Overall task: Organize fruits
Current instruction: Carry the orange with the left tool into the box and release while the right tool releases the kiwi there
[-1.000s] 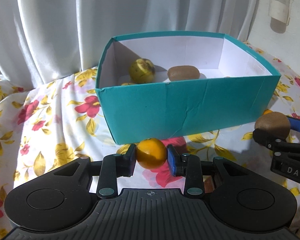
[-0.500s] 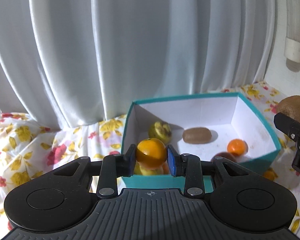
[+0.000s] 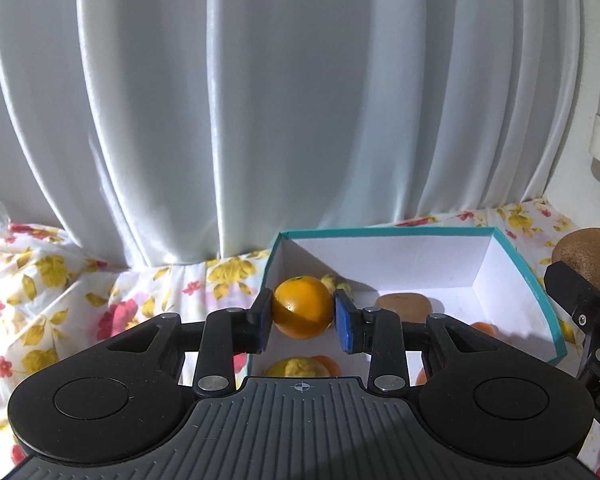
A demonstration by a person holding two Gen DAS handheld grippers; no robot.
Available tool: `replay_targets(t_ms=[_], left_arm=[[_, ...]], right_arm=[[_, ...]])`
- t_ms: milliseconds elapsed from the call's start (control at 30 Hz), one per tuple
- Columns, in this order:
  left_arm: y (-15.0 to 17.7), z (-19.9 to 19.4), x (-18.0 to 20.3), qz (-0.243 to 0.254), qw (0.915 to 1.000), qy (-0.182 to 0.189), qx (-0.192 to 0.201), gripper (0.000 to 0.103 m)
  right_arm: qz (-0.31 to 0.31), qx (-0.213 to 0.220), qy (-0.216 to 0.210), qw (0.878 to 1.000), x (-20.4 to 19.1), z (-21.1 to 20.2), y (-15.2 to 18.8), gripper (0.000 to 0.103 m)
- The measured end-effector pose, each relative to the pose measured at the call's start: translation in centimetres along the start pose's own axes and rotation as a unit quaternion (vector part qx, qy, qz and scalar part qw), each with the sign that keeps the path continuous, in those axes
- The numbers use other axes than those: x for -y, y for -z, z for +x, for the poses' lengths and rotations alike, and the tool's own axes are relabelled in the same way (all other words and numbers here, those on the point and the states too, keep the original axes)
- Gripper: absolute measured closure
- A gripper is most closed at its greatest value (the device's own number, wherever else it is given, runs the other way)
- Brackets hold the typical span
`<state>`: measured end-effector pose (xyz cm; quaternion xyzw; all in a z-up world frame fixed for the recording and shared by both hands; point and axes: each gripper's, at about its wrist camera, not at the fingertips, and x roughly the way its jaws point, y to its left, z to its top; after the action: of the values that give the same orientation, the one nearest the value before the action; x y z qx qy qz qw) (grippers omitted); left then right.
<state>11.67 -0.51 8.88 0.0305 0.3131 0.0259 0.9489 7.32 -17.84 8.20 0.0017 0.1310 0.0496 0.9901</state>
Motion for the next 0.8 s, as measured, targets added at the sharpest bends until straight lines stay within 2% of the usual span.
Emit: replay_targets(t_ms=[800], left_arm=[[0.8,3.5,0.2,0.017,0.9994,0.0,-0.029,0.067]], right_arm=[[0.004,-0.041,0.025,0.999,0.2,2.7,2.3,0.034]])
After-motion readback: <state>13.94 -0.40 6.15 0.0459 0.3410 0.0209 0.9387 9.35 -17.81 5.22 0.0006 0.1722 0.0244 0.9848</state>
